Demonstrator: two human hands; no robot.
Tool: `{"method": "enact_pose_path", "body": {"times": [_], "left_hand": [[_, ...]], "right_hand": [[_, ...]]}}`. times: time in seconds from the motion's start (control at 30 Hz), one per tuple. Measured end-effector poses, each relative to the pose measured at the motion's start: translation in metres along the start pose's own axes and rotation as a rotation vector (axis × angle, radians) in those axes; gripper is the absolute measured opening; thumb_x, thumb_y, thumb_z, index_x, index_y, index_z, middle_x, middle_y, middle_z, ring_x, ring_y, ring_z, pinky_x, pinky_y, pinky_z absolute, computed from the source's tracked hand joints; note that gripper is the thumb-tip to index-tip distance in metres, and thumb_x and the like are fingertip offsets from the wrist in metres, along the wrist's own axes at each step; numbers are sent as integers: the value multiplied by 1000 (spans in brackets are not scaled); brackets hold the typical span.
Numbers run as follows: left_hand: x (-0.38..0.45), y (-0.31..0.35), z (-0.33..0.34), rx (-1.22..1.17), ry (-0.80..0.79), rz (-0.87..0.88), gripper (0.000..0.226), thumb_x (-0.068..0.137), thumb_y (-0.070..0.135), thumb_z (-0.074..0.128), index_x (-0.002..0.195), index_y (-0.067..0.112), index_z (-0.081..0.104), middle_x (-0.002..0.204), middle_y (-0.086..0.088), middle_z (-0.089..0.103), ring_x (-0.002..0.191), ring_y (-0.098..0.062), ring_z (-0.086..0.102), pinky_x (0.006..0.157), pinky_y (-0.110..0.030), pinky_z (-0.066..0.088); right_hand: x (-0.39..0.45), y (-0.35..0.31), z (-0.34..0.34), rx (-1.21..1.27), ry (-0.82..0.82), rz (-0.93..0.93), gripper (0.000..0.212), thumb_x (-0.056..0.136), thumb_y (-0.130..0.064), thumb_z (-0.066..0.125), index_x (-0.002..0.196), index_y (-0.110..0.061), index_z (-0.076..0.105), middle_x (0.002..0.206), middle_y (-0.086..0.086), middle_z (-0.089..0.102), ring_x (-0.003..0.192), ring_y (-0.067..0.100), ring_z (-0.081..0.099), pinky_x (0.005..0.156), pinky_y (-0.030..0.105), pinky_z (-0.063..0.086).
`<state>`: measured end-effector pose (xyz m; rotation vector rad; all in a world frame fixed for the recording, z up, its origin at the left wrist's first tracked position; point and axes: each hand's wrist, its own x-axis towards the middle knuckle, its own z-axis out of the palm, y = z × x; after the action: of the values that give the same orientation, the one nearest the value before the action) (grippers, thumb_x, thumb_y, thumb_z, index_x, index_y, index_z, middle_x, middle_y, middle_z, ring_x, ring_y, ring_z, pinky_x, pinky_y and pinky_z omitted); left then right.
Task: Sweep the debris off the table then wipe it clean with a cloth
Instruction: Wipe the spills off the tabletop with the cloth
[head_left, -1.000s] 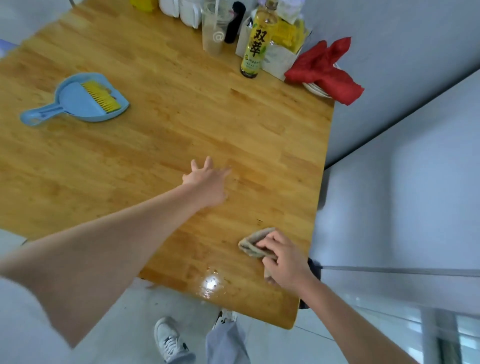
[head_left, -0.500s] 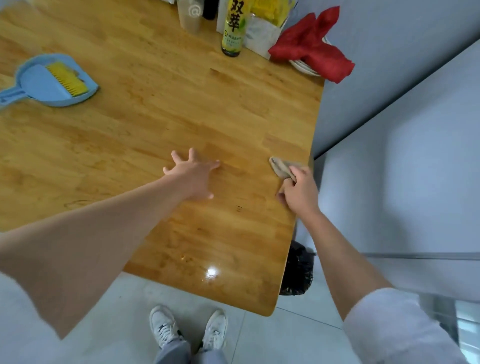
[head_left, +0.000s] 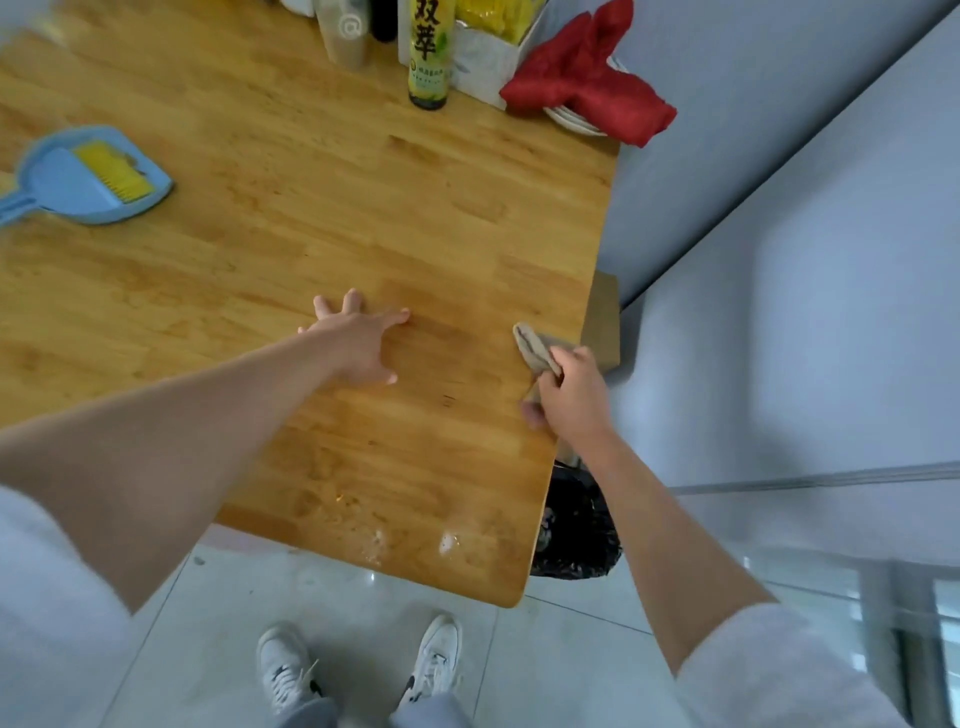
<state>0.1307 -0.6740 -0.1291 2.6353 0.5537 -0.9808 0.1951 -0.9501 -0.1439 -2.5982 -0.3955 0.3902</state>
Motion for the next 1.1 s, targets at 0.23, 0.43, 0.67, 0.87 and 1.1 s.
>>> {"method": "enact_pose_path", "body": {"times": [0.23, 0.43, 0.67, 0.87, 1.1], "left_hand": [[-2, -1, -2, 56, -11, 22, 92, 87, 57, 64, 150, 57, -2, 162, -6, -17, 145, -53, -10, 114, -64, 25], [-1, -4, -2, 100, -46, 17, 92, 88, 62, 58, 148, 57, -11, 162, -5, -23, 145, -53, -11, 112, -63, 30], [-5, -14, -1, 248, -71, 176, 81, 99, 55, 44, 155, 36, -12, 160, -19, -22, 147, -47, -15, 117, -65, 6], [-3, -92, -15, 133, -69, 283, 65, 104, 36, 43, 158, 31, 7, 166, -10, -2, 142, -31, 29, 113, -46, 32], [7, -119, -15, 323, -36, 229, 78, 95, 55, 52, 155, 45, 3, 164, -15, -4, 149, -45, 1, 116, -62, 22]], "right_hand": [[-135, 23, 26, 125, -182, -72, 34, 94, -14, 55, 124, -18, 70, 104, -18, 51, 79, 8, 65, 69, 29, 59], [-84, -15, 18, 170, -10, 194, 22, 104, -16, 46, 122, -16, 58, 119, -7, 44, 51, 17, 69, 51, 38, 61], [-188, -34, 64, 374, 114, 404, 17, 102, -8, 48, 116, -10, 59, 114, -9, 45, 56, 19, 72, 49, 45, 61], [-190, -74, 106, 174, 371, 534, 25, 100, -11, 50, 121, -20, 61, 128, 1, 43, 66, 6, 68, 64, 29, 60], [-200, -116, 122, 339, 51, 287, 36, 100, -5, 51, 133, -19, 60, 116, -12, 45, 64, 12, 73, 57, 27, 59]]}}
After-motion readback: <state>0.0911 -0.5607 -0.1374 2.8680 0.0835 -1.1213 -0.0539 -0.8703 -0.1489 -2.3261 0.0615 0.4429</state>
